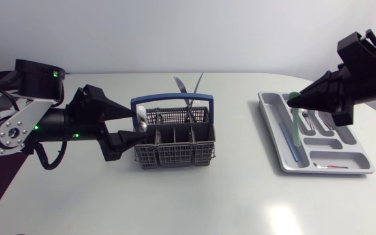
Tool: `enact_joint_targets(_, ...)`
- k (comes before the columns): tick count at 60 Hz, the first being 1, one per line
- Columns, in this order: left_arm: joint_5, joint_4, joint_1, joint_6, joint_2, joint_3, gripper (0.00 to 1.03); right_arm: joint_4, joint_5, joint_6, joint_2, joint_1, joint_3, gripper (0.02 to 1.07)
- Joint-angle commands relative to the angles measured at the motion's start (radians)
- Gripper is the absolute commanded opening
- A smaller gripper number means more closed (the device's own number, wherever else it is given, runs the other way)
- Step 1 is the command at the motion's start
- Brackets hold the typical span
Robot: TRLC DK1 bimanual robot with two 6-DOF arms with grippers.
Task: Unload the cutlery basket into the drawer organizer.
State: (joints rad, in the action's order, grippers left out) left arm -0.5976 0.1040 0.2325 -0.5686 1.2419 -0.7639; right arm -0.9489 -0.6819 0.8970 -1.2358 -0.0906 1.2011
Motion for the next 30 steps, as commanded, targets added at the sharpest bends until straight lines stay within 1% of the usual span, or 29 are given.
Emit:
enact_joint_targets(1, 0.013, 0.01, 0.016, -0.005, -0.01, -0.025, 0.95, -0.094, -0.008, 0.215, -0.068, -0.083, 0.041, 0.09)
enact_joint_targets(8, 0.022, 0.01, 0.022, -0.005, -0.002, -0.028, 0.95, -0.171, 0.012, 0.373, -0.131, -0.178, 0.061, 0.09)
enact_joint_targets(18, 0.038, 0.016, 0.034, -0.005, -0.004, -0.031, 0.95, -0.177, 0.051, 0.514, -0.226, -0.284, 0.08, 0.08)
enact_joint_targets(30, 0.068, 0.02, 0.06, -0.005, -0.006, -0.032, 0.95, -0.186, 0.11, 0.665, -0.344, -0.363, 0.115, 0.08)
